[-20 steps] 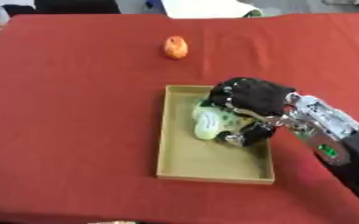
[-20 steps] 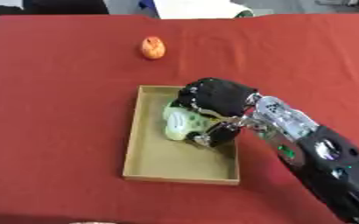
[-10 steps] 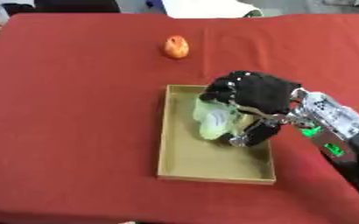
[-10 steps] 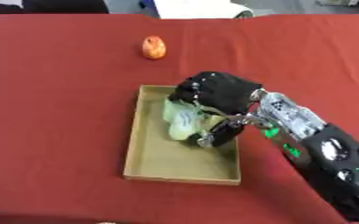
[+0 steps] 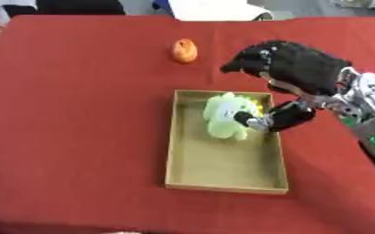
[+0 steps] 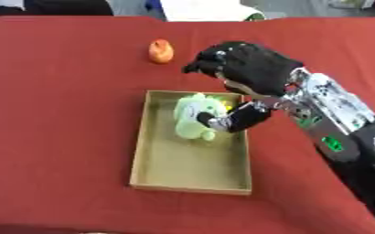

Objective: Pick up objects on the table and place them in the box.

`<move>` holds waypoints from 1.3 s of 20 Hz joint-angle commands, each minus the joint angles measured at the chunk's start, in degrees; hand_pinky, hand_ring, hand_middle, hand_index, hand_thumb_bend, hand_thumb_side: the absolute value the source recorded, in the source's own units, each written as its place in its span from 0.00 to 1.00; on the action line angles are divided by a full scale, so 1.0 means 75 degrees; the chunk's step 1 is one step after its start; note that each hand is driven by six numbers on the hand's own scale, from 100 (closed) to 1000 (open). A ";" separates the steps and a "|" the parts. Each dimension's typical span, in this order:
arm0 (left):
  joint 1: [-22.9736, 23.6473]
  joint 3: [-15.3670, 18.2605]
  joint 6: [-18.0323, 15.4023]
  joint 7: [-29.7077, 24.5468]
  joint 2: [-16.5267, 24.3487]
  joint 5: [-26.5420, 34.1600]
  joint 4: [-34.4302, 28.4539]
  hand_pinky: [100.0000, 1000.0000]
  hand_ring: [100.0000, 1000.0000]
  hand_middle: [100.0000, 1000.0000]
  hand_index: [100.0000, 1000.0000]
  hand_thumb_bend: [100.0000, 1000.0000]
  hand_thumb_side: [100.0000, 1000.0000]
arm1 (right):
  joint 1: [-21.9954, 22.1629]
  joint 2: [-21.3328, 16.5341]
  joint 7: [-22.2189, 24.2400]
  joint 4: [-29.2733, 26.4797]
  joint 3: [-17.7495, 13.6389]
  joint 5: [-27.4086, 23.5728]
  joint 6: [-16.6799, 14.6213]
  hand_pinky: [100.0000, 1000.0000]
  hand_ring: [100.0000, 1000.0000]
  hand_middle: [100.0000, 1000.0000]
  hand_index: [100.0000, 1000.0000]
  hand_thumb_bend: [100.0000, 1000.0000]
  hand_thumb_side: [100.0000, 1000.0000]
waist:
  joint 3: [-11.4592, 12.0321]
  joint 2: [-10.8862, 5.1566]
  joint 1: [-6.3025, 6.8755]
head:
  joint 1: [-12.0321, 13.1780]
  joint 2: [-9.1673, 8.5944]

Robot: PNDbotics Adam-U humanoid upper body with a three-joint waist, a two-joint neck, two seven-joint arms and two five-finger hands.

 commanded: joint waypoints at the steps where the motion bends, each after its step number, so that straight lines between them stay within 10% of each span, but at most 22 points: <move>1: -0.0097 0.0008 0.0079 -0.0034 0.0286 0.0047 -0.0144 0.77 0.63 0.59 0.79 0.08 0.42 | -0.0111 -0.0400 -0.0068 -0.0489 -0.0469 -0.0397 0.0236 0.75 0.80 0.71 0.91 0.25 0.37 | -0.0030 -0.0116 0.0037 | 0.0069 -0.0103; 14: -0.0717 -0.0461 0.1724 -0.1465 0.2280 -0.0060 -0.0144 0.78 0.59 0.59 0.80 0.00 0.40 | 0.0740 -0.1103 -0.2803 -0.0849 -0.2305 -0.1447 0.1217 0.71 0.76 0.61 0.86 0.10 0.36 | -0.0512 0.0170 0.0205 | 0.0526 -0.0341; 26: -0.1864 -0.1258 0.2541 -0.4882 0.4099 -0.0621 0.0700 0.80 0.66 0.64 0.83 0.00 0.42 | 0.1534 -0.1520 -0.5291 -0.0849 -0.3539 -0.2259 0.1689 0.70 0.76 0.61 0.83 0.06 0.50 | -0.1051 0.0376 0.0309 | 0.0913 -0.0560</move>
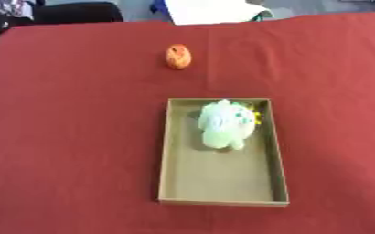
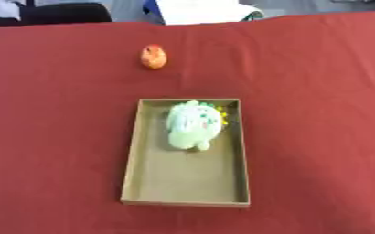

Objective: Pick up objects on the table and place them in the box.

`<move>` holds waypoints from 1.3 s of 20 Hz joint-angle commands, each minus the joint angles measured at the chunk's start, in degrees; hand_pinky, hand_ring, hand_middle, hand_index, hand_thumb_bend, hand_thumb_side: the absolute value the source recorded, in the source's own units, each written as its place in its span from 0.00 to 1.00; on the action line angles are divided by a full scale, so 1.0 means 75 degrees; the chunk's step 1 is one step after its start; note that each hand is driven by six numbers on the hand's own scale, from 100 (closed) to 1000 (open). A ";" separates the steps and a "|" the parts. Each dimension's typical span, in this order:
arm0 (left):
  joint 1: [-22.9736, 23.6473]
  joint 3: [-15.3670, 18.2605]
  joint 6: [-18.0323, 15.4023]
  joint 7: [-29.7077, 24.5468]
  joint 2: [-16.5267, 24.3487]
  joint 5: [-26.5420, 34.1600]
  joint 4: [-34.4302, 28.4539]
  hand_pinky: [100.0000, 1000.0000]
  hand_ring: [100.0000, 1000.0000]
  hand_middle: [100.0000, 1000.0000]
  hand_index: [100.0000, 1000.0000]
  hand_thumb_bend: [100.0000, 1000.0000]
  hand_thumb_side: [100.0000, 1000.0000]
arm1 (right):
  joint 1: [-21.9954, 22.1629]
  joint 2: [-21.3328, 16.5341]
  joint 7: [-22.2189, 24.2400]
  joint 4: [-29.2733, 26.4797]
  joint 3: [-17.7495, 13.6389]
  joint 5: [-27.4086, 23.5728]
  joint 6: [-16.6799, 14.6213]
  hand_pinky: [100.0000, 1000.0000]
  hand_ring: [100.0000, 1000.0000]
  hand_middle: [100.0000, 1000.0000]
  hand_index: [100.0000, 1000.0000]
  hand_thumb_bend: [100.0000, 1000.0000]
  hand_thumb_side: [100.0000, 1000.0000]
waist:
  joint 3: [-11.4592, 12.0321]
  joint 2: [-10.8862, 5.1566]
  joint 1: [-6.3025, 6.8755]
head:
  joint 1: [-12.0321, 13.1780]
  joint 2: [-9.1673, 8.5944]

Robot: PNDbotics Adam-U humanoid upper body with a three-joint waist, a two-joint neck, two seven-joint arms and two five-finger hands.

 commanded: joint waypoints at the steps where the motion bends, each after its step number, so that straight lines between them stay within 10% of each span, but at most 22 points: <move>1: -0.0376 -0.0170 0.0006 -0.0976 0.0503 -0.0235 0.0414 0.81 0.68 0.66 0.84 0.00 0.42 | 0.0021 -0.0318 -0.0392 -0.0142 -0.0320 -0.0204 0.0084 0.70 0.76 0.61 0.83 0.05 0.50 | -0.0054 -0.0093 0.0001 | 0.0105 -0.0104; 11: -0.1722 -0.0898 -0.0581 -0.3192 0.0178 -0.1249 0.2201 0.83 0.76 0.70 0.87 0.33 0.40 | 0.0133 -0.0306 -0.0779 -0.0142 -0.0552 -0.0466 0.0217 0.69 0.76 0.60 0.82 0.05 0.51 | -0.0432 0.0053 0.0016 | 0.0298 -0.0107; 26: -0.3177 -0.1322 -0.1218 -0.4070 -0.0925 -0.2519 0.4330 0.84 0.82 0.75 0.88 0.61 0.41 | 0.0034 -0.0115 -0.0853 -0.0142 -0.0613 -0.0638 0.0366 0.69 0.74 0.59 0.81 0.03 0.51 | -0.0772 0.0173 -0.0046 | 0.0618 -0.0316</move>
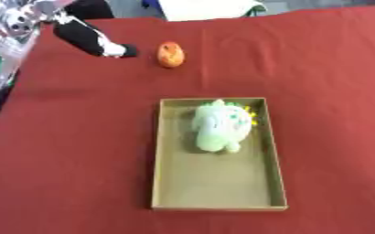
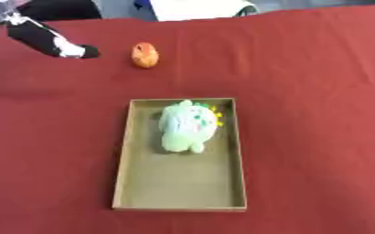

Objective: Pick up objects on the table and place them in the box.

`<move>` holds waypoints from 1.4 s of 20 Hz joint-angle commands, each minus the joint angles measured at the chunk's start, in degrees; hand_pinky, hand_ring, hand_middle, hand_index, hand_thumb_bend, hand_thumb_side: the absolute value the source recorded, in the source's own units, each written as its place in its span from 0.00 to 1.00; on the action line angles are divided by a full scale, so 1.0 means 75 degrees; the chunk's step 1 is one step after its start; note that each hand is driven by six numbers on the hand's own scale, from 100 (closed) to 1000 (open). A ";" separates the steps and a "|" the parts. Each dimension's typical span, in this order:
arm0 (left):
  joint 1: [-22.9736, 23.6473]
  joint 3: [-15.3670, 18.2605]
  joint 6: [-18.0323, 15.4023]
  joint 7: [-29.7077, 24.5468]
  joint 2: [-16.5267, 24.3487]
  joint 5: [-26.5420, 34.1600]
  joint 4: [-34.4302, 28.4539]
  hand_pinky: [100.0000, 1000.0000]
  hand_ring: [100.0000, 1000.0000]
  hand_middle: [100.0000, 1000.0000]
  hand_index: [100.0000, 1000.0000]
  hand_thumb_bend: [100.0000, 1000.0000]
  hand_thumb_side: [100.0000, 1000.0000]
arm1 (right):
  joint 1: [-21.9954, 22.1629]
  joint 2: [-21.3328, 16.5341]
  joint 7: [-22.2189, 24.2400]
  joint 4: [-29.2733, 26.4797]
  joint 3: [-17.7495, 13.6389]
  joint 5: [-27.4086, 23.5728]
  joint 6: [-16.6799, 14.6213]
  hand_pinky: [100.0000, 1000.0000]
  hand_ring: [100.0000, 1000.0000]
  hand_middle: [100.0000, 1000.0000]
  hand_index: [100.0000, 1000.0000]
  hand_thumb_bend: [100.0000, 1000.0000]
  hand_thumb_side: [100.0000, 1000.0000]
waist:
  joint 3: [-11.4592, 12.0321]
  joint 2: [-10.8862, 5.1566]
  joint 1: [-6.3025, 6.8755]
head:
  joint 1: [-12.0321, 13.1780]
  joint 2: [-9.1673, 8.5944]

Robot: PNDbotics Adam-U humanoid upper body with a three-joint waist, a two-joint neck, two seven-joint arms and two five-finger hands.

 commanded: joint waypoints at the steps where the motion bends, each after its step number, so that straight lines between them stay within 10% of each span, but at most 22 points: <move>1: -0.0355 -0.0009 -0.0136 -0.0217 -0.0072 -0.0296 0.0307 0.84 0.82 0.75 0.89 0.61 0.41 | -0.0103 -0.0116 -0.0032 -0.0114 -0.0120 -0.0093 0.0042 0.69 0.74 0.59 0.81 0.02 0.50 | -0.0049 -0.0135 -0.0013 | 0.0063 -0.0113; 28: -0.0643 0.0253 -0.0004 -0.0403 -0.0672 -0.0633 0.1772 0.80 0.80 0.75 0.87 0.21 0.04 | -0.0308 0.0237 -0.0098 -0.0114 -0.0169 -0.0315 0.0052 0.67 0.73 0.58 0.80 0.01 0.53 | -0.0593 0.0107 0.0308 | 0.0304 -0.0312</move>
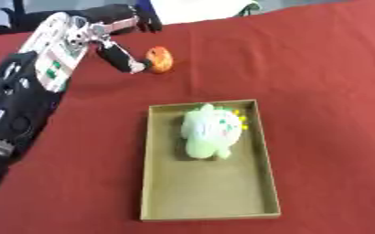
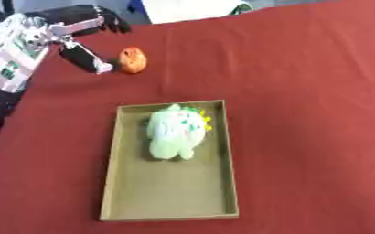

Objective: Pick up objects on the table and place them in the box.

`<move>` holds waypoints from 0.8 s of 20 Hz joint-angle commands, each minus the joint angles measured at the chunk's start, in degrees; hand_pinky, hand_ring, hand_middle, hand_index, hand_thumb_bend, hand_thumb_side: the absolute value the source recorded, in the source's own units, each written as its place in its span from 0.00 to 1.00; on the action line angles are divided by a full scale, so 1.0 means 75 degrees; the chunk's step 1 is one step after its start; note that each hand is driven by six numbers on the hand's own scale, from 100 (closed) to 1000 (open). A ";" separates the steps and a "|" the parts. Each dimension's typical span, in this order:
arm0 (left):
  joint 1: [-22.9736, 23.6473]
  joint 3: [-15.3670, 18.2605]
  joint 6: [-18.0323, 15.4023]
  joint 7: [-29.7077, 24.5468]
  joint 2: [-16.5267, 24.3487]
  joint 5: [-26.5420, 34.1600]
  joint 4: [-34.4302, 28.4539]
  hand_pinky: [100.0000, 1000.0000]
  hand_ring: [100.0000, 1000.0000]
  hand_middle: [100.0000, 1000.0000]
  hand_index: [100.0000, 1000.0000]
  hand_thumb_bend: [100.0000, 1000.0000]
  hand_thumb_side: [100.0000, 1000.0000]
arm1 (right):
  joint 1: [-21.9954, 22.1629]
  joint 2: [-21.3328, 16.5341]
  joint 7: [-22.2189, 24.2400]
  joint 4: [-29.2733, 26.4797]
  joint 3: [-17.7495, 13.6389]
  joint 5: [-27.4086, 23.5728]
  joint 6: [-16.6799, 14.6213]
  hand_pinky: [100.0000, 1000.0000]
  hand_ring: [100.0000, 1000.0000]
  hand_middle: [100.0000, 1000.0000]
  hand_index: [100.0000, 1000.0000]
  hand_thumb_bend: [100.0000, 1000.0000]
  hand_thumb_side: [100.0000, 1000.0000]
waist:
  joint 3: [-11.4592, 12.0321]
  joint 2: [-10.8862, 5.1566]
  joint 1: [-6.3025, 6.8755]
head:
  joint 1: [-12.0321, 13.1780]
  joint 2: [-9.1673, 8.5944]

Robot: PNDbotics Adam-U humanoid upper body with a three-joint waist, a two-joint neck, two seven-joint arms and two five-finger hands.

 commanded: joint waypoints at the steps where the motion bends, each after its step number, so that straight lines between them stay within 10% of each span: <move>1: -0.0144 0.0144 0.0035 0.0080 0.0104 -0.0097 0.0047 0.80 0.80 0.75 0.87 0.22 0.04 | -0.0083 -0.0108 -0.0048 -0.0114 -0.0128 -0.0068 0.0006 0.67 0.73 0.58 0.80 0.01 0.53 | -0.0048 -0.0131 -0.0023 | 0.0042 -0.0112; 16: -0.0085 0.0307 0.0091 0.0575 0.0096 -0.0840 0.0373 0.78 0.80 0.73 0.84 0.21 0.00 | -0.0100 0.0023 -0.0084 -0.0114 -0.0190 -0.0134 0.0012 0.67 0.73 0.57 0.80 0.00 0.54 | -0.0256 0.0078 0.0084 | 0.0159 -0.0217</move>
